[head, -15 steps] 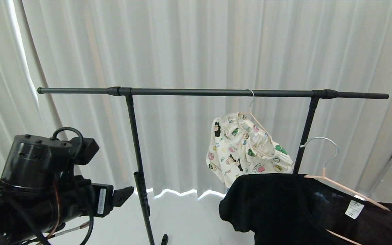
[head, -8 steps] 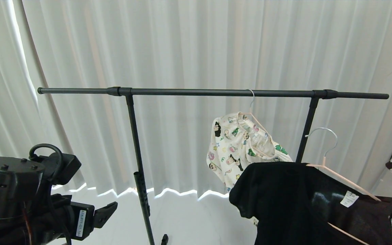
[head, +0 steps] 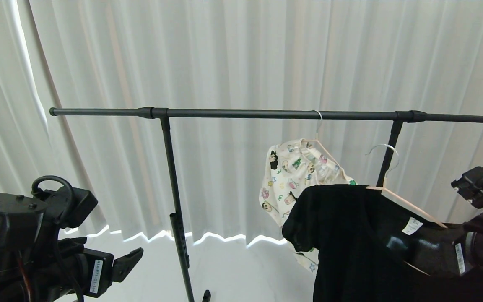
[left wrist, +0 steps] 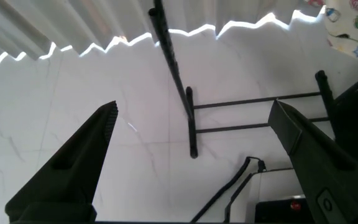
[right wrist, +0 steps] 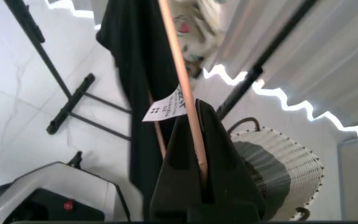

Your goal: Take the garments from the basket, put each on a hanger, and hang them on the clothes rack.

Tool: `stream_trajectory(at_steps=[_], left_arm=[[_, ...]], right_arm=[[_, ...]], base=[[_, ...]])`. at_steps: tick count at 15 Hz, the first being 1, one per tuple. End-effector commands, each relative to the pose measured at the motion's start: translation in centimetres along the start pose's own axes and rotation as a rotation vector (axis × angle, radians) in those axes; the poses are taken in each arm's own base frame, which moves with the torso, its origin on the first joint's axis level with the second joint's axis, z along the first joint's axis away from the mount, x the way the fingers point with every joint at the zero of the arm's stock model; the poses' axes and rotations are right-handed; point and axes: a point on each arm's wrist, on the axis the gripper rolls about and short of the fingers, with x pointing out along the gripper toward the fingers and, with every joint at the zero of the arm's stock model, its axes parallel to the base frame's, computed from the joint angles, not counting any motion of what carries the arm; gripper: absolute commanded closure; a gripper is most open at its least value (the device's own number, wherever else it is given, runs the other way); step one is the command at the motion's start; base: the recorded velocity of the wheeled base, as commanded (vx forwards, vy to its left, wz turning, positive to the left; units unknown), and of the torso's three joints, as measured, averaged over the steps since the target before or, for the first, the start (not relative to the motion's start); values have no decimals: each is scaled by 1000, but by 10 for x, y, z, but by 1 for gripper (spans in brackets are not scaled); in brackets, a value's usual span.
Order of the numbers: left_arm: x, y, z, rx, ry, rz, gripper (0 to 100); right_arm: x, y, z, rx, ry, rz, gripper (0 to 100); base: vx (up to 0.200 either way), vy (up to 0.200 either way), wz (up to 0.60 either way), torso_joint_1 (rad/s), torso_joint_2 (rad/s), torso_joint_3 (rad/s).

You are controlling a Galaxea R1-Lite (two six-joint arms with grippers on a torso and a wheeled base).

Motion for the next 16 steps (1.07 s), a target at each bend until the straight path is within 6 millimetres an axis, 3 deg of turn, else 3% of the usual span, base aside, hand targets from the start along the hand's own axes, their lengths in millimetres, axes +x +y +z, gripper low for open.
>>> stream_trajectory(at_steps=[1,8,16], left_arm=[[-1,0,0,-1,-3,1,0],[-2,-2,1,23,-11,-13,0],[-6,-6,-1,41,-25,-44,0]], right_arm=[[6,0,5,-1,5,1,100],[27,0,32,-2,-38,1,100],[46,18,64,-19,-127,71,100]], base=[[0,200,0,7,7,-2],[0,0,0,0,0,0],[200,0,0,0,3,2]])
